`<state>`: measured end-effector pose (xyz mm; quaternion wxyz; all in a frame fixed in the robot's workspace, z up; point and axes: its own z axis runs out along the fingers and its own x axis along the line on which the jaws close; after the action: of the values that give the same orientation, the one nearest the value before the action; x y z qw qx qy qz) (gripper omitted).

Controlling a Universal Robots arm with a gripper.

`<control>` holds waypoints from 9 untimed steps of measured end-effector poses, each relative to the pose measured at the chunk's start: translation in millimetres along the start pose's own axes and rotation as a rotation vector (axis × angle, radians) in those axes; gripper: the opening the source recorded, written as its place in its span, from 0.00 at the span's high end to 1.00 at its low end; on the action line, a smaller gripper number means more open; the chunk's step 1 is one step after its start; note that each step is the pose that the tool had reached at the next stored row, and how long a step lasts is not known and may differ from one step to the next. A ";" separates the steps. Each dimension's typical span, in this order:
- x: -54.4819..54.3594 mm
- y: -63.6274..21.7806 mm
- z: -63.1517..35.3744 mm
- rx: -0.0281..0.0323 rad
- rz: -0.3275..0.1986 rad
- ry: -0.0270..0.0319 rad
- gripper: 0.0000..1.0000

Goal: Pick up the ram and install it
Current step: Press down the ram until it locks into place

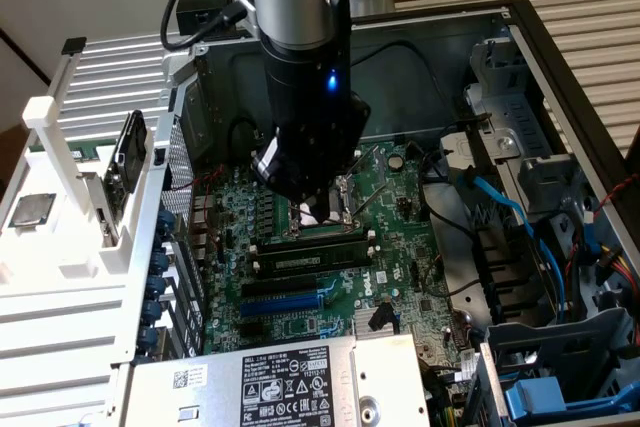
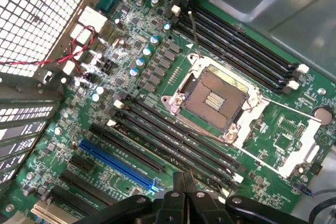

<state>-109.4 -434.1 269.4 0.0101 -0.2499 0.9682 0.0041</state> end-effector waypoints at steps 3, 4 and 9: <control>0.0 0.0 0.1 0.0011 0.050 -0.0001 0.90; 0.0 0.0 0.1 0.0015 0.067 -0.0001 0.90; 0.0 0.0 0.4 0.0033 0.149 -0.0004 0.90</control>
<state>-109.4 -434.1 269.1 0.0104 -0.1771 0.9841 0.0033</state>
